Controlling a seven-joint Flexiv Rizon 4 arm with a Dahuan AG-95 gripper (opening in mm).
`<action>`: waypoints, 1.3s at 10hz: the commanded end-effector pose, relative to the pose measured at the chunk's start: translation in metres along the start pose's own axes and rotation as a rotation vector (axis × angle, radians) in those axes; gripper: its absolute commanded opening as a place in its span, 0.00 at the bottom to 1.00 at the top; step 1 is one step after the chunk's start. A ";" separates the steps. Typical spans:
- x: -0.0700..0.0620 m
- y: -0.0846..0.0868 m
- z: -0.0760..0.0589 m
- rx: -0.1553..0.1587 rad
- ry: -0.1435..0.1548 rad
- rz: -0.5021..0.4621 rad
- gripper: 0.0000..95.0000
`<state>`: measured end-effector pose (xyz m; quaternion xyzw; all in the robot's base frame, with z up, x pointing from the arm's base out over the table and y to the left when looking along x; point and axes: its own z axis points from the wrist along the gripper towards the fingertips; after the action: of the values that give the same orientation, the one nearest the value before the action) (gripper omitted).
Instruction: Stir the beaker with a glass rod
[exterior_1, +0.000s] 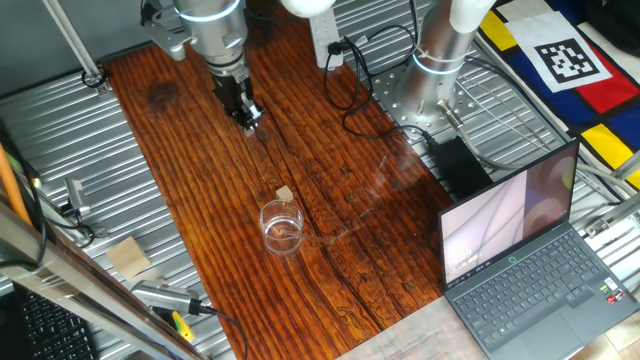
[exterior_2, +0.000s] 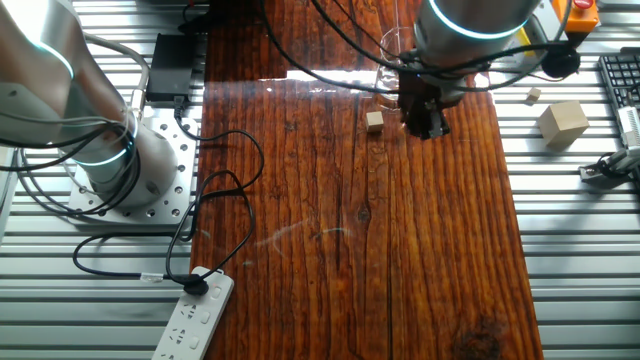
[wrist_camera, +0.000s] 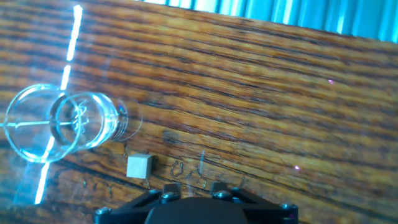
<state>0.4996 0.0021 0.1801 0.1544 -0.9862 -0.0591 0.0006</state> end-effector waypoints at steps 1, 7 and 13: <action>0.001 0.000 0.000 0.027 0.011 -0.033 0.00; -0.019 0.039 -0.012 0.025 0.023 -0.260 0.00; -0.028 0.050 -0.010 0.010 0.013 -0.359 0.00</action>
<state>0.5101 0.0564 0.1972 0.3302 -0.9425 -0.0509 -0.0045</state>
